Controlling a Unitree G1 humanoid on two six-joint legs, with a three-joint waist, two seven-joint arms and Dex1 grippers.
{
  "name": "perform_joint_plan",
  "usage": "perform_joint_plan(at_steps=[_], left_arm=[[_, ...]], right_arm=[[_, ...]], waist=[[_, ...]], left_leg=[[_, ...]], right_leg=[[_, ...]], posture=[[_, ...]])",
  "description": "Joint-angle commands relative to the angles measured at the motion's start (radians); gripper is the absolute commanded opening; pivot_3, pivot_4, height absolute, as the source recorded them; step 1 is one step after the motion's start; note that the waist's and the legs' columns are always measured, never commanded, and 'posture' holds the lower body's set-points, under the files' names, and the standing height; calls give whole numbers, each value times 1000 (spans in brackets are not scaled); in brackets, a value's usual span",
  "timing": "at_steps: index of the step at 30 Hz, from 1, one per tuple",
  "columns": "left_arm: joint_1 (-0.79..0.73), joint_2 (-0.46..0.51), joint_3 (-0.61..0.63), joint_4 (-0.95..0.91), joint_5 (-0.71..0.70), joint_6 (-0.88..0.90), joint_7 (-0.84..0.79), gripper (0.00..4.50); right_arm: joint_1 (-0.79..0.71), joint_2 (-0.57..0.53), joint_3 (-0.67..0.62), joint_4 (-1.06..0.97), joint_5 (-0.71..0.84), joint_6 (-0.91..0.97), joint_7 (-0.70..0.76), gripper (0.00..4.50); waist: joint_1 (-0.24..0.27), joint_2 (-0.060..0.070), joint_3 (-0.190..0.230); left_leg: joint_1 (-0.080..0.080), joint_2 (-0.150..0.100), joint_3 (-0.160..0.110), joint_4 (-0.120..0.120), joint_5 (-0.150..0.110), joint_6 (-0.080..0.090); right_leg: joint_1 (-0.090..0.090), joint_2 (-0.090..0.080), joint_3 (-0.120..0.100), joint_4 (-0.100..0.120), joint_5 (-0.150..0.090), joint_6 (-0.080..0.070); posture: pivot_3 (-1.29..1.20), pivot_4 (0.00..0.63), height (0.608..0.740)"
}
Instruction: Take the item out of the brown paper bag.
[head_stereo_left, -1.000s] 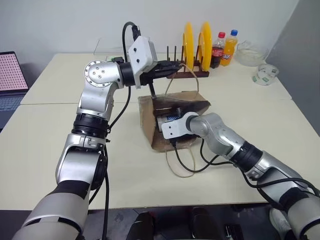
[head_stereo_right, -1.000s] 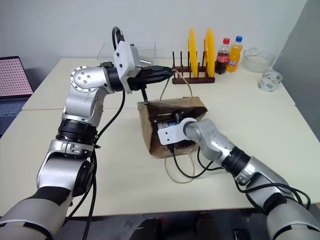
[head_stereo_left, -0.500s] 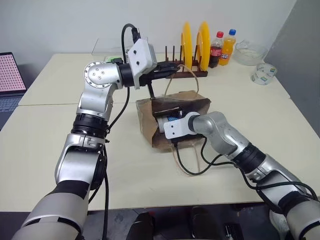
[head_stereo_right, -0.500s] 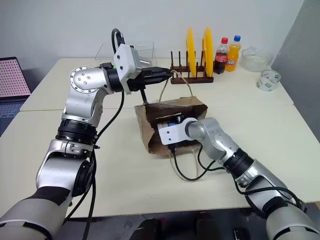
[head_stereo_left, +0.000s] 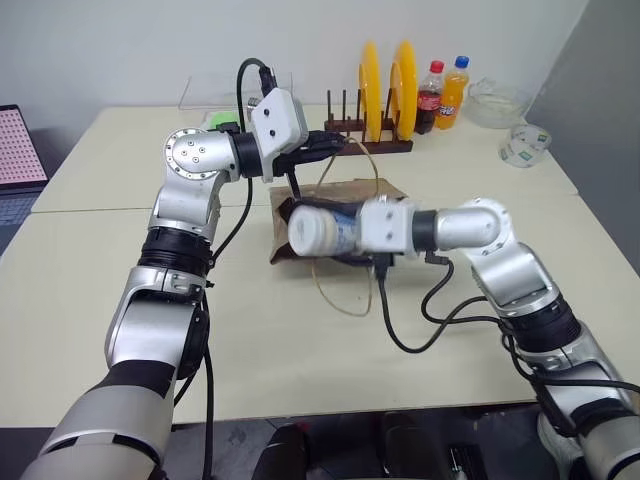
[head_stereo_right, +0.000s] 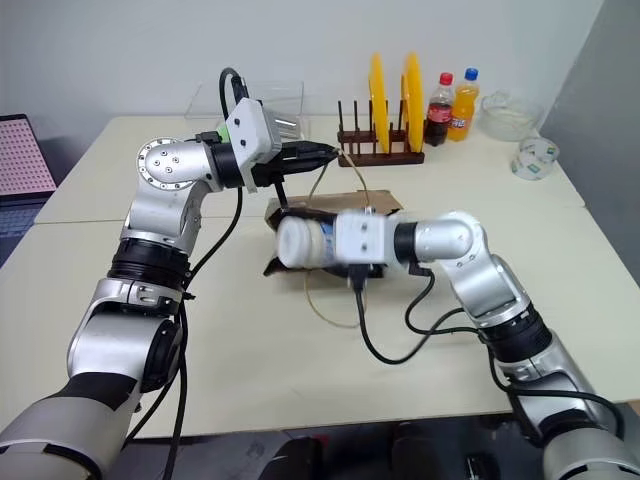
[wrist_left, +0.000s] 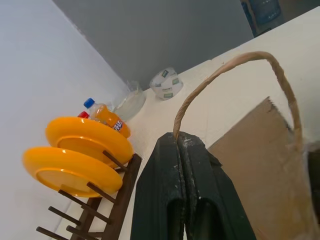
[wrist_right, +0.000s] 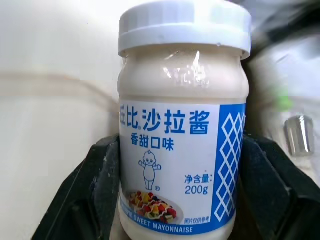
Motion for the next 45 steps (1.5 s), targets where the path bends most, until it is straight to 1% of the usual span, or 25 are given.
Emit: perform_joint_plan(at_steps=[1,4,7,10,12,14,17,19,22,25,28,29,34,35,37,38,41,45], left_arm=[[-38,9,5,0,8,-25,14,0],[-47,8,1,16,19,-31,21,0],[-47,11,-1,21,26,-33,25,0],[-42,14,-1,21,31,-36,26,0],[-41,14,0,22,34,-37,26,0],[-39,13,-1,21,35,-37,27,0],[-36,11,-1,19,35,-38,27,0],[-38,9,-2,22,35,-39,27,0],[-38,8,-2,24,34,-41,27,0],[-38,6,-2,24,34,-42,26,0],[-36,7,-4,22,33,-42,25,0],[-36,8,-4,21,32,-41,24,0],[-33,8,-5,17,32,-41,24,0],[-33,8,-5,17,32,-41,24,0],[-33,8,-5,17,32,-42,24,0],[-34,7,-5,19,32,-42,24,0],[-36,4,-7,26,34,-45,26,0],[-58,-13,-8,78,48,-55,54,0]], right_arm=[[-58,69,-194,-88,250,194,-86,3014],[-96,103,-324,-73,359,255,-184,3014],[-121,83,-426,-82,423,278,-267,3014],[-110,9,-504,-86,434,280,-316,3014],[-84,-62,-528,-70,408,269,-331,3014],[-28,-174,-487,-39,308,217,-314,3014],[111,-375,-353,42,95,68,-264,3014],[183,-462,-278,95,-6,-19,-245,3014],[263,-529,-177,168,-130,-125,-229,3014],[303,-546,-88,242,-233,-200,-237,3014],[301,-546,-10,321,-331,-266,-241,3014],[295,-550,7,340,-359,-287,-242,3014],[270,-554,30,394,-400,-318,-188,3014],[266,-554,30,402,-404,-319,-176,3364],[263,-555,19,402,-394,-316,-151,4030],[262,-557,3,395,-384,-311,-144,4441],[276,-564,-62,348,-329,-270,-115,4477],[406,-612,-264,134,-144,-111,-31,4477]], waist=[[1,0,0],[5,0,0],[11,0,0],[11,0,0],[10,0,0],[10,0,0],[9,0,0],[7,0,0],[-2,1,1],[-6,1,1],[-4,1,1],[-3,1,1],[3,1,1],[3,1,1],[6,1,1],[6,1,1],[7,0,1],[11,0,1]], left_leg=[[0,0,0,0,0,0],[-1,-1,1,1,0,0],[-2,-2,1,1,1,0],[-2,-2,1,1,1,0],[-2,-2,2,0,1,0],[-2,-2,2,0,0,1],[-2,-2,3,1,-1,4],[-2,-2,4,1,-1,4],[-2,-2,7,1,-1,4],[-1,-1,8,1,-1,4],[-1,-1,8,1,-1,4],[-1,-1,9,1,-1,4],[-1,-1,8,2,-1,4],[-1,-1,8,2,-1,4],[-1,-1,8,2,-1,4],[-1,-1,8,2,-1,4],[-1,-1,8,2,0,3],[-2,-1,7,1,1,0]], right_leg=[[-2,0,1,2,0,0],[-4,-1,1,5,0,0],[-5,-2,2,8,0,0],[-6,-2,2,8,0,0],[-7,-2,2,8,0,0],[-7,-2,2,8,0,0],[-7,-2,2,8,0,0],[-6,-2,3,8,0,0],[-7,-2,6,10,0,0],[-8,-1,6,10,0,0],[-8,-1,6,10,0,0],[-8,-1,6,10,0,0],[-6,-1,6,10,0,0],[-6,-1,6,10,0,0],[-6,-1,6,10,0,0],[-6,-1,5,10,0,0],[-6,-1,5,9,0,0],[-6,-2,5,9,0,0]], posture=[[0,150,740],[0,150,740],[0,150,740],[0,150,740],[0,150,740],[0,150,740],[0,150,740],[0,150,740],[0,150,740],[0,150,740],[0,150,740],[0,150,740],[0,150,740],[0,150,740],[0,150,740],[0,150,740],[0,150,740],[0,150,740]])
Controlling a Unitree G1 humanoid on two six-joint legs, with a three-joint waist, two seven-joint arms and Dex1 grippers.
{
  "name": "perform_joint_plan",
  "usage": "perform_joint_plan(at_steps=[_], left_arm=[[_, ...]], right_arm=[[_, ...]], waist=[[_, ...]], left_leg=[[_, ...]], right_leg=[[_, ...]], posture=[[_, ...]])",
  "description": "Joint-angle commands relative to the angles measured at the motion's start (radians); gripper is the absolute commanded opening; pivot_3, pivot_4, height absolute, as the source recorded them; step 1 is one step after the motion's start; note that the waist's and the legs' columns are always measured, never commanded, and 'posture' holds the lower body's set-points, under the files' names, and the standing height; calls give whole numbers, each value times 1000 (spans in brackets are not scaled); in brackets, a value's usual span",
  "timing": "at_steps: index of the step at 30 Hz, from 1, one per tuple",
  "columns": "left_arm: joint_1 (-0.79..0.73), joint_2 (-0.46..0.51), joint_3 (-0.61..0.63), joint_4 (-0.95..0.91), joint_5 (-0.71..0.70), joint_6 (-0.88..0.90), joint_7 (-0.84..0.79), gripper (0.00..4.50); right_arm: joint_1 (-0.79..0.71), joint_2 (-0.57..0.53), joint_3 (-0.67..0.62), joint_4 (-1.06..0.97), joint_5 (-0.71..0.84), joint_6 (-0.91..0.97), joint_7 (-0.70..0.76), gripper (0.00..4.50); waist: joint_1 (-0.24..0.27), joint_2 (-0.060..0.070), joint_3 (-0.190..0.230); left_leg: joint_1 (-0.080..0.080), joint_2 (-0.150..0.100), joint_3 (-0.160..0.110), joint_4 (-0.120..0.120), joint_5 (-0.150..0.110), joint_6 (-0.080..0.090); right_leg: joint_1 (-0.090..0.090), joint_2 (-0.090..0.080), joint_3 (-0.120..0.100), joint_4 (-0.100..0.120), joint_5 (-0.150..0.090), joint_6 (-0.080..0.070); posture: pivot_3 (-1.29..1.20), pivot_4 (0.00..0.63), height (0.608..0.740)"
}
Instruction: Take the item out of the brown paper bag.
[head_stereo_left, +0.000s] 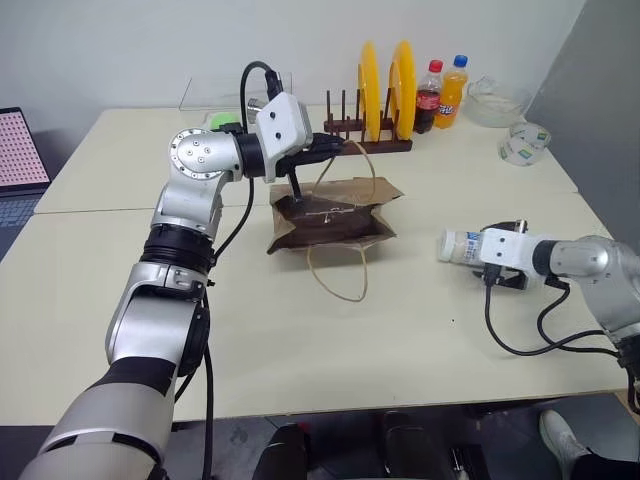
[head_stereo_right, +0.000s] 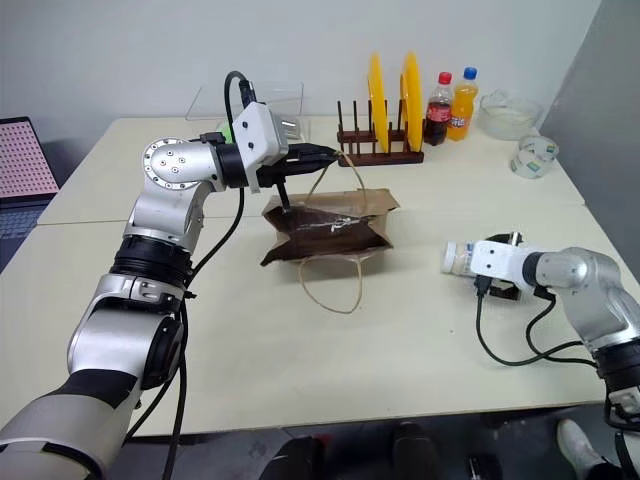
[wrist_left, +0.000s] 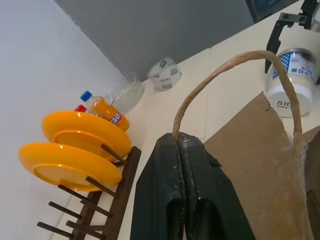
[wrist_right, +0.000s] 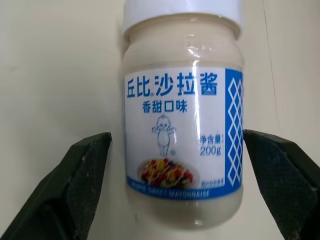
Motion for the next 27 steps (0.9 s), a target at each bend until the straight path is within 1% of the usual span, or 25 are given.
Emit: perform_joint_plan(at_steps=[1,3,5,7,9,10,11,13,15,17,18,22,23,25,27], left_arm=[[-37,-3,8,24,9,-20,32,0],[-47,-7,9,48,13,-20,43,0],[-69,-11,13,91,21,-13,65,0],[-87,-11,15,130,28,-16,76,0],[-112,-12,15,174,35,-22,85,0],[-131,-14,18,204,39,-18,101,0],[-158,-17,24,241,45,-14,131,0],[-191,-13,25,291,52,1,135,0],[-198,-1,18,310,53,-20,97,0],[-203,12,25,315,44,-18,76,399],[-207,19,29,313,39,-11,65,550],[-212,51,55,286,9,25,30,1753],[-203,62,65,262,-8,46,6,2121],[-179,84,75,214,-25,72,-17,2646],[-122,124,90,120,-53,84,-57,3224]], right_arm=[[74,-46,-185,-188,142,129,53,4477],[152,-20,-293,-328,253,234,60,4477],[219,60,-397,-524,395,358,16,4477],[246,125,-425,-659,468,437,-40,4477],[245,210,-395,-763,497,503,-137,4477],[239,275,-349,-815,501,524,-205,4477],[221,377,-271,-850,490,531,-295,4477],[182,516,-158,-857,438,526,-424,4477],[143,582,-98,-826,387,507,-487,4477],[105,624,-58,-791,361,488,-523,4500],[95,632,-44,-777,355,479,-530,4500],[80,634,-21,-726,340,432,-530,4500],[76,633,-22,-716,339,420,-528,4500],[72,631,-30,-701,342,403,-523,4500],[70,624,-38,-686,347,385,-514,4500]], waist=[[4,0,0],[8,0,0],[7,0,0],[4,0,0],[1,0,0],[1,0,0],[1,-1,0],[-3,-1,0],[-4,-1,0],[-3,-1,0],[-3,-1,0],[-4,-1,0],[-4,-1,0],[-4,-1,0],[-6,-1,0]], left_leg=[[0,0,0,0,0,0],[0,0,0,1,0,1],[0,0,-1,0,-2,4],[0,1,-1,0,-2,4],[0,1,-1,0,-2,4],[0,1,-1,1,-2,4],[0,1,-1,1,-2,4],[1,1,-3,1,-2,4],[0,0,-3,0,-2,3],[0,-1,-3,0,-2,3],[0,-1,-3,0,0,0],[0,0,-4,0,0,0],[0,0,-4,0,0,0],[0,0,-4,0,0,0],[0,0,-4,0,0,0]], right_leg=[[0,0,0,0,0,0],[0,0,0,0,0,0],[0,0,-1,0,0,0],[0,1,-1,1,0,0],[0,1,0,2,0,0],[0,1,0,2,0,0],[0,1,0,2,0,0],[0,2,-1,2,0,0],[0,2,-1,3,0,0],[0,1,-1,2,0,0],[0,1,-1,1,0,0],[-1,1,-2,1,0,0],[-1,1,-2,1,0,0],[-1,1,-2,1,0,0],[-1,1,-2,2,0,0]], posture=[[0,150,740],[0,150,740],[0,150,740],[0,150,740],[0,150,740],[0,150,740],[0,150,740],[0,150,740],[0,150,740],[0,150,740],[0,150,740],[0,150,740],[0,150,740],[0,150,740],[0,150,740]])
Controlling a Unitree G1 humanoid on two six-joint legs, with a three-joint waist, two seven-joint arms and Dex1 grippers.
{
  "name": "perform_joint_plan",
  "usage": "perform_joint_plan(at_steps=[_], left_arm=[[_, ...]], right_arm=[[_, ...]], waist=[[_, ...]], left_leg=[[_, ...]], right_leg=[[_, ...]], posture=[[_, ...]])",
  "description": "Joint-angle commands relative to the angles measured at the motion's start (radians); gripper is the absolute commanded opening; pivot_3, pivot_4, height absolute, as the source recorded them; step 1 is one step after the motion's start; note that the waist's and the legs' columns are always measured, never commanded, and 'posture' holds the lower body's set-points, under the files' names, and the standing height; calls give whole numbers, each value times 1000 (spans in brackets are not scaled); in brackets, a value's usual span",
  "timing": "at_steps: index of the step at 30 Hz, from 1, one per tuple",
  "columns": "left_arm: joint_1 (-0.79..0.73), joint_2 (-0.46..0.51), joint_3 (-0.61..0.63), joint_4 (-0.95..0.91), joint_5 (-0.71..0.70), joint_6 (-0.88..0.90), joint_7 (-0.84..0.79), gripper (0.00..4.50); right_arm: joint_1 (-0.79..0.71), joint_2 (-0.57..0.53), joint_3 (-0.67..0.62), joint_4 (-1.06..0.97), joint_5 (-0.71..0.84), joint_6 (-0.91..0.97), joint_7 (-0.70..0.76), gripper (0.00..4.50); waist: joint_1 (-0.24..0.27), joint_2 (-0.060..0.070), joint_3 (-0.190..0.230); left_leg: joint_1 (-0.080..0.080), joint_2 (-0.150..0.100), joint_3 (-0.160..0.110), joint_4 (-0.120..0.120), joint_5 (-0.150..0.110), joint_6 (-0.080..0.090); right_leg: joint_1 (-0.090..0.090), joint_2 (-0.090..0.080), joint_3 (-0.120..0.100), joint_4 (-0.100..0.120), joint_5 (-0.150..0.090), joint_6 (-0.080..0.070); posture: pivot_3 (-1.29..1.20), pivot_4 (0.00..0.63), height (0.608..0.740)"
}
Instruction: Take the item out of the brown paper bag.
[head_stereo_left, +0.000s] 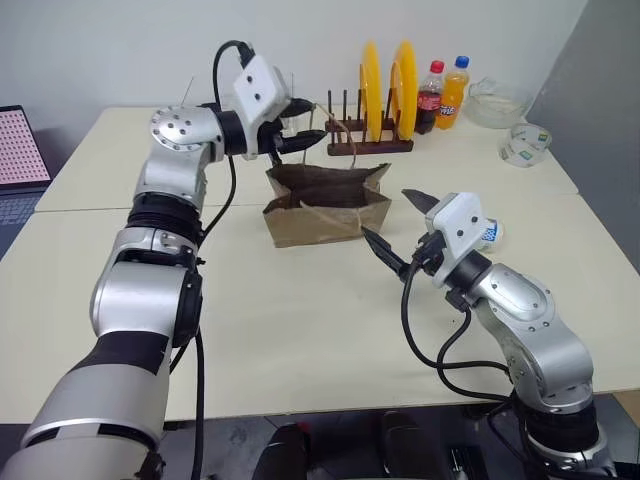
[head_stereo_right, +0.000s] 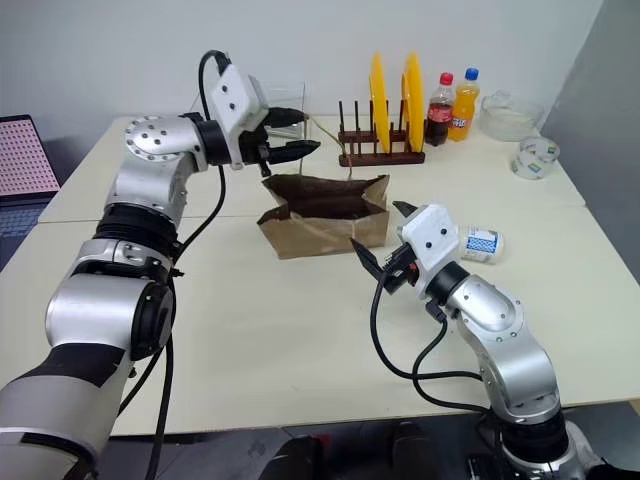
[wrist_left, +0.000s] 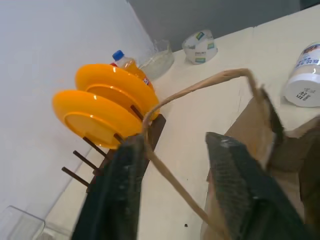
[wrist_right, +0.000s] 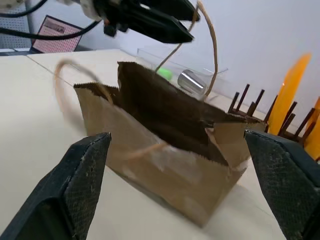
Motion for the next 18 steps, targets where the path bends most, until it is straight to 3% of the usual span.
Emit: perform_joint_plan(at_steps=[1,8,11,14,18], left_arm=[[68,64,50,-175,-58,39,-44,3523],[342,80,192,-664,-206,400,163,3523],[568,34,230,-946,-227,522,317,3523],[846,-36,209,-1192,-140,529,472,3523],[1059,-105,206,-1347,-76,570,622,3523]], right_arm=[[-17,-13,-22,-6,8,-56,14,4500],[28,-35,-71,21,-11,-157,7,4500],[83,-37,-94,15,-31,-212,-14,4500],[192,-17,-81,-11,-65,-272,-50,4500],[313,31,-68,-5,-80,-418,-69,4500]], waist=[[-5,0,0],[-3,0,0],[1,2,-2],[1,3,-5],[8,2,-4]], left_leg=[[0,0,0,0,0,0],[1,1,-1,0,0,0],[1,1,-1,0,0,0],[2,2,1,-1,0,0],[1,2,1,-1,-2,3]], right_leg=[[0,0,0,0,0,0],[0,1,1,1,0,0],[0,0,1,1,0,0],[0,0,3,-1,0,0],[0,0,3,1,0,-1]], posture=[[0,150,740],[0,150,740],[0,150,740],[0,150,740],[0,150,740]])
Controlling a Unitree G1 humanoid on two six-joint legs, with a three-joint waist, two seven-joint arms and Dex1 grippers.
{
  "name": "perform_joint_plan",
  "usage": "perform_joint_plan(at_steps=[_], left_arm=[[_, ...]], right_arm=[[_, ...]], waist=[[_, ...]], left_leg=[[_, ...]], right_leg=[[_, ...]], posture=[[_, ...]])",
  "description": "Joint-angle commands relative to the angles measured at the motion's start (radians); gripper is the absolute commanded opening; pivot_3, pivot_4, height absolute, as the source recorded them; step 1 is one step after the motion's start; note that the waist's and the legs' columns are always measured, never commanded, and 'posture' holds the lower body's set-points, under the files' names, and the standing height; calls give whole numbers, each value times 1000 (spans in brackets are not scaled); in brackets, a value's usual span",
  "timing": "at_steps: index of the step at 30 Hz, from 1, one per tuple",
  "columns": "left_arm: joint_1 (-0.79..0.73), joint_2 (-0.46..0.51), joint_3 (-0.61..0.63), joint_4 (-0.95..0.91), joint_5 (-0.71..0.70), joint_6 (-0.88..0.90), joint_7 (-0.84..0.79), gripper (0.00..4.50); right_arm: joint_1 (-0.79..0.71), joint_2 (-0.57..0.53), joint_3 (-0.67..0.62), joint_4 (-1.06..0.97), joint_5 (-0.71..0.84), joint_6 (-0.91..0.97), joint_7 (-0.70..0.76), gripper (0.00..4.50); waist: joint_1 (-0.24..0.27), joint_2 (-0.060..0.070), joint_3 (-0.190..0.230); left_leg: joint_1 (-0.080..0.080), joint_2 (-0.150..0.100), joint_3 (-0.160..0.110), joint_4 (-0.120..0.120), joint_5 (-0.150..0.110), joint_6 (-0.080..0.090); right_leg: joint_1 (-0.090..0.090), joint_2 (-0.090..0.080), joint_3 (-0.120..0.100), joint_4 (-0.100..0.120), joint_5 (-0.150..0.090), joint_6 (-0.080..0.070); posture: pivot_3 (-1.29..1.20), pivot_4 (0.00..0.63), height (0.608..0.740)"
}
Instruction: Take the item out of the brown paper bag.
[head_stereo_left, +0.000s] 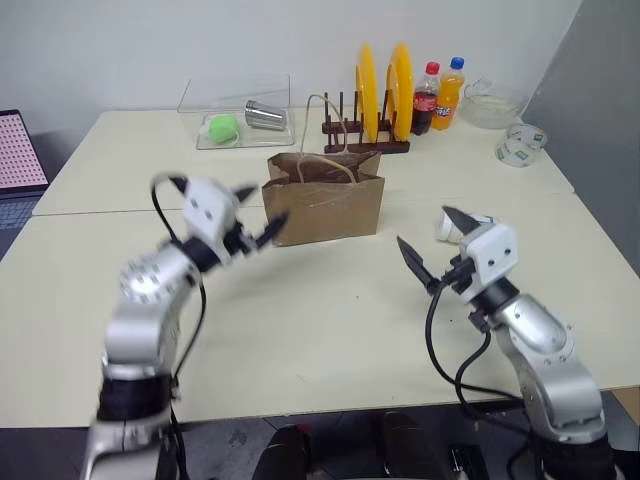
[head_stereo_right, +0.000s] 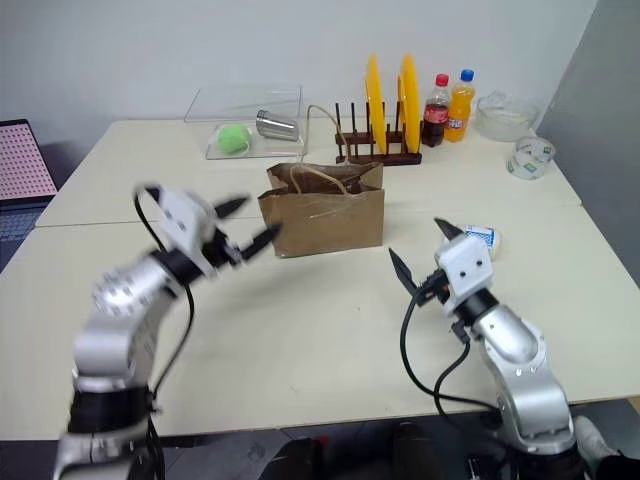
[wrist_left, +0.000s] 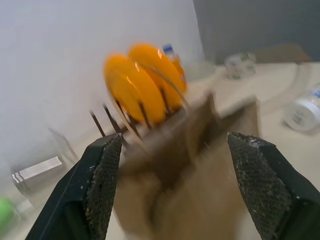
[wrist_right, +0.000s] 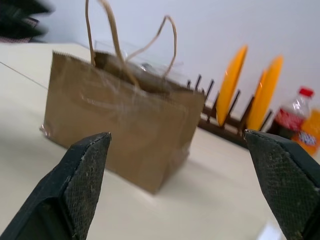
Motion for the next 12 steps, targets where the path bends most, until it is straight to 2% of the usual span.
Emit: perform_joint_plan(at_steps=[1,3,6,12], left_arm=[[87,-25,29,-155,46,-6,120,3523],[154,-55,26,-161,64,-52,161,3523],[188,-97,11,-138,68,-64,205,3523],[208,-130,-26,-120,69,-95,221,3523]], right_arm=[[62,28,5,-41,-2,-130,-15,4500],[91,51,1,-49,46,-93,-12,4500],[97,82,-15,-42,43,-118,-41,4500],[101,93,-53,-9,61,-147,-44,4500]], waist=[[6,0,0],[10,1,-1],[21,1,-1],[33,1,-1]], left_leg=[[1,0,0,0,0,0],[4,0,1,0,0,0],[19,0,1,-2,-1,0],[18,1,0,-3,-1,1]], right_leg=[[1,0,0,1,0,0],[5,0,0,0,1,-1],[20,0,0,-5,0,-1],[22,1,-2,-11,0,-1]], posture=[[0,150,740],[0,150,740],[0,150,740],[0,150,740]])
